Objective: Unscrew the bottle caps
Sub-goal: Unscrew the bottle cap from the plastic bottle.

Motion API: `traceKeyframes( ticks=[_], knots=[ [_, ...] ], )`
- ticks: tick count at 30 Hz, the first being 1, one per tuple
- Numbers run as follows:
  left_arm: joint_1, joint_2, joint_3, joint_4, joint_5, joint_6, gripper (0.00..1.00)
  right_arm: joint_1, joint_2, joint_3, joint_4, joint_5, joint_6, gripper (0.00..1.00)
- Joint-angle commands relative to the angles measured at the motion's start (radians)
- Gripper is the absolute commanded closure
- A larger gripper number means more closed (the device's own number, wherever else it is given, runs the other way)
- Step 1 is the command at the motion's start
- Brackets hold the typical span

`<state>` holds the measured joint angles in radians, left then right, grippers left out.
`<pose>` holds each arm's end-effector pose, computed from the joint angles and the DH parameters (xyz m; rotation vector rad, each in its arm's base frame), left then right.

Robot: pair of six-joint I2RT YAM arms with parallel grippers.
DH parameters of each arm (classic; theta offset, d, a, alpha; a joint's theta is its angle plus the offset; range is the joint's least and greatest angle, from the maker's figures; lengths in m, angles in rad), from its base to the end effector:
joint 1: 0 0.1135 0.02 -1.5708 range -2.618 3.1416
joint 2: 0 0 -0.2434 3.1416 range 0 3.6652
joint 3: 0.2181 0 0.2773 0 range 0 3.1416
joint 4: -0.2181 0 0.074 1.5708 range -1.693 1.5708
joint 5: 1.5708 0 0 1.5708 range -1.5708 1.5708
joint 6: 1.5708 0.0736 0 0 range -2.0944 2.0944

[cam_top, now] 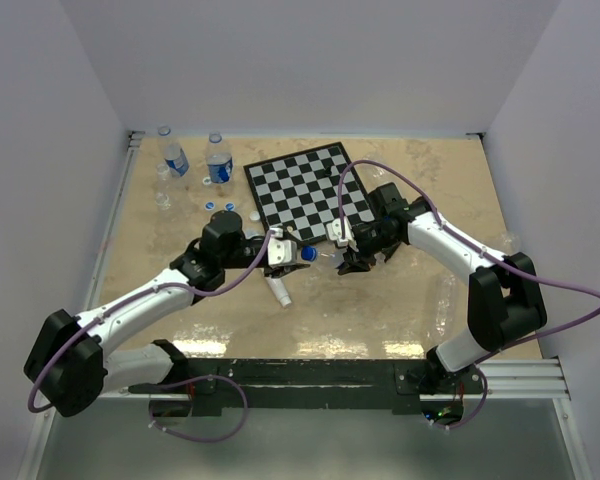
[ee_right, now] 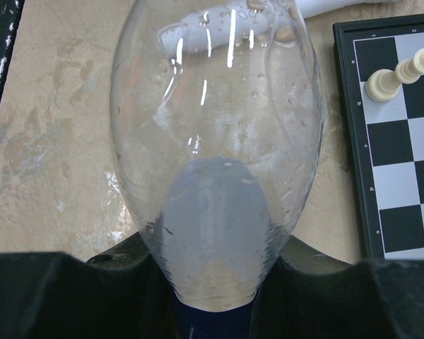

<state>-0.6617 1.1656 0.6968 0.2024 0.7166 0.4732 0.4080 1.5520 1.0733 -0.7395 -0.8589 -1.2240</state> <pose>0.2209 -0.2333 0.2343 1.3778 1.2202 -0.7868 0.2767 0.1803 0.1708 -1.8552 1.4801 0.8271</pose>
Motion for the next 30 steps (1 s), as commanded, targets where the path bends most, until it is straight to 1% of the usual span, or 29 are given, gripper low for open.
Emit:
traceKeyframes(
  ticks=[1,5,7,8,10,12,15,16,17,19,21,22,24,26,30],
  knots=[
    [0.002,0.014,0.046,0.061,0.049,-0.024,0.55,0.006,0.011,0.013,-0.003,-0.042,-0.015,0.92],
    [0.001,0.019,0.058,0.065,0.055,-0.062,0.74,0.006,0.013,0.013,-0.001,-0.038,-0.012,0.93],
    [0.001,0.020,0.066,0.066,0.044,-0.125,0.95,0.006,0.013,0.011,0.003,-0.035,-0.009,0.92],
    [0.002,0.020,0.073,0.065,0.029,-0.164,1.00,0.006,0.013,0.010,0.005,-0.032,-0.005,0.93],
    [0.001,0.019,0.098,0.031,-0.014,-0.270,1.00,0.005,0.013,0.008,0.011,-0.028,0.000,0.92],
    [0.002,0.017,0.130,-0.010,-0.122,-0.460,1.00,0.006,0.014,0.007,0.015,-0.023,0.004,0.93],
    [0.002,0.014,0.190,-0.170,-0.386,-0.796,1.00,0.006,0.017,0.007,0.017,-0.020,0.008,0.93],
    [0.001,0.014,0.208,-0.243,-0.444,-0.911,1.00,0.006,0.020,0.008,0.019,-0.019,0.008,0.93],
    [0.001,0.022,0.227,-0.305,-0.488,-1.020,1.00,0.006,0.023,0.008,0.019,-0.017,0.009,0.93],
    [0.002,0.054,0.277,-0.424,-0.511,-1.160,1.00,0.008,0.026,0.010,0.020,-0.017,0.012,0.93],
    [0.002,0.092,0.316,-0.484,-0.496,-1.252,1.00,0.009,0.028,0.010,0.022,-0.016,0.014,0.93],
    [0.001,0.106,0.314,-0.479,-0.481,-1.304,1.00,0.011,0.031,0.010,0.023,-0.017,0.017,0.93],
    [0.001,0.115,0.294,-0.428,-0.451,-1.352,1.00,0.011,0.030,0.008,0.026,-0.012,0.020,0.93],
    [0.002,0.121,0.290,-0.400,-0.457,-1.372,1.00,0.011,0.028,0.005,0.029,-0.008,0.024,0.93],
    [0.002,0.137,0.311,-0.399,-0.480,-1.334,1.00,0.011,0.028,0.004,0.034,-0.003,0.029,0.93]
  ],
)
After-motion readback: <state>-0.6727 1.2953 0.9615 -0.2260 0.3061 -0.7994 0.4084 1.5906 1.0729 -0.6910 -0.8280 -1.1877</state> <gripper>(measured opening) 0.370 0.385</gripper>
